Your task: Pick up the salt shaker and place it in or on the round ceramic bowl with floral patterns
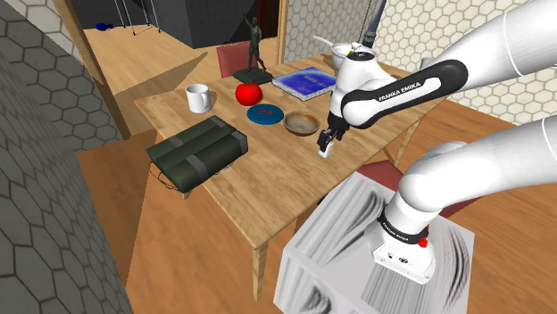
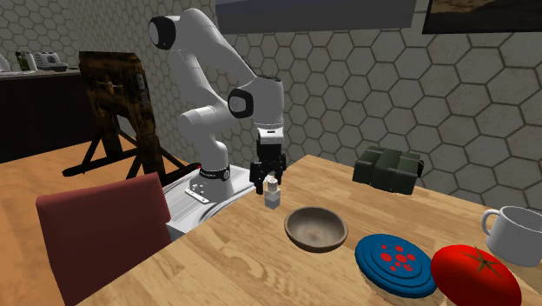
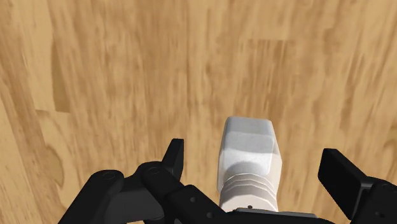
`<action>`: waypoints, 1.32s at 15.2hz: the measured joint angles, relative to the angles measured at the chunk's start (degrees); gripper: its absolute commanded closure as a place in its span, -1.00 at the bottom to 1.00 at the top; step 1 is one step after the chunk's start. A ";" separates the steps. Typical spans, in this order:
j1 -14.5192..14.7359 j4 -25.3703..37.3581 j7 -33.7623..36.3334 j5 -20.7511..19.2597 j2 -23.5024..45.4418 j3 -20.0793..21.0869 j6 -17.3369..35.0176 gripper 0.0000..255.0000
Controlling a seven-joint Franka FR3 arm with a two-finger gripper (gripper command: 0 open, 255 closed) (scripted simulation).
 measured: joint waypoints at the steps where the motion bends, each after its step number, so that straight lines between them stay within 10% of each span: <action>1: -0.01 -0.03 0.01 -0.01 0.03 0.00 0.07 -1.00; 4: -0.02 -0.06 0.01 -0.03 0.07 0.00 0.14 -1.00; 5: -0.02 -0.06 0.01 -0.03 0.07 0.00 0.14 1.00; 20: 0.39 1.57 -0.53 0.62 -2.75 0.03 -4.26 1.00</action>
